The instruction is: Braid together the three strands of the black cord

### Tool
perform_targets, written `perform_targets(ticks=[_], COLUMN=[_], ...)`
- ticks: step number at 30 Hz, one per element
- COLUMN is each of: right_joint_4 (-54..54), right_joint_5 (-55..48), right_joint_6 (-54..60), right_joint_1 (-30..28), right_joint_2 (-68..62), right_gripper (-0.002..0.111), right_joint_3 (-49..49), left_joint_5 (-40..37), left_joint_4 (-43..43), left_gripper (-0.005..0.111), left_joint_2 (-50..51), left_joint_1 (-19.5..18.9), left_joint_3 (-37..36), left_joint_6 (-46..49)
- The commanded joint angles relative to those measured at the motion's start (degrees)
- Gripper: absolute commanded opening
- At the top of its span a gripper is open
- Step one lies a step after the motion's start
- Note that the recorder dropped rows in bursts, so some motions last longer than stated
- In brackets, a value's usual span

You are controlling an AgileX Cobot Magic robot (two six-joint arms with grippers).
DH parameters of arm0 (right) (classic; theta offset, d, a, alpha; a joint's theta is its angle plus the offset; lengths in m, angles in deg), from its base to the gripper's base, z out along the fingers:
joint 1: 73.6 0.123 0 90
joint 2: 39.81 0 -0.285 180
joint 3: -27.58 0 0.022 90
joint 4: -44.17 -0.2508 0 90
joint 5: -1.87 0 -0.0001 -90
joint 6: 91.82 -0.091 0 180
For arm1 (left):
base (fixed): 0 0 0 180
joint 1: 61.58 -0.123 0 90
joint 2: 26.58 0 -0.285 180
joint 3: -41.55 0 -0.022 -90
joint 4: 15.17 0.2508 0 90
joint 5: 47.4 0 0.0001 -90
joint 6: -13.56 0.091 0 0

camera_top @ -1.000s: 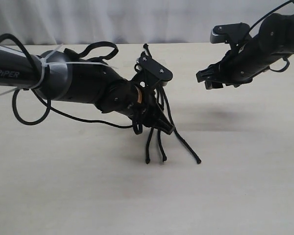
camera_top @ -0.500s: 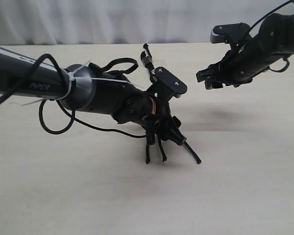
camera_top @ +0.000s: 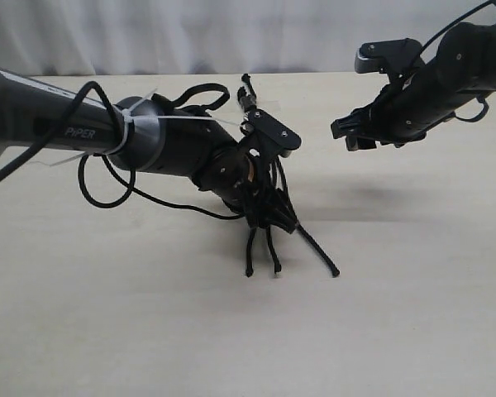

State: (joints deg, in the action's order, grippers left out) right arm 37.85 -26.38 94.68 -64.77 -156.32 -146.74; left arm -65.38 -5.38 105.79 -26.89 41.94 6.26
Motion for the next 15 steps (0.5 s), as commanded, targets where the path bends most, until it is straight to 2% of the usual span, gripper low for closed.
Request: perform_targets(ticks=[1, 9, 15], right_joint_4=[-0.2, -0.3, -0.3], right_joint_5=[0.9, 0.9, 0.9], right_joint_6=[-0.1, -0.1, -0.1], right_joint_1=[-0.3, -0.3, -0.3], right_joint_2=[0.0, 0.0, 0.0], right_gripper=[0.053, 0.053, 0.053], right_joint_3=[-0.3, -0.3, -0.3], left_joint_5=[-0.3, -0.2, -0.9], left_joint_4=[0.0, -0.3, -3.5], left_gripper=[0.058, 0.058, 0.058], left_joint_2=[0.0, 0.1, 0.1], left_joint_1=[-0.3, -0.3, -2.9], left_joint_3=[0.4, 0.4, 0.4], left_joint_6=[-0.6, -0.6, -0.6])
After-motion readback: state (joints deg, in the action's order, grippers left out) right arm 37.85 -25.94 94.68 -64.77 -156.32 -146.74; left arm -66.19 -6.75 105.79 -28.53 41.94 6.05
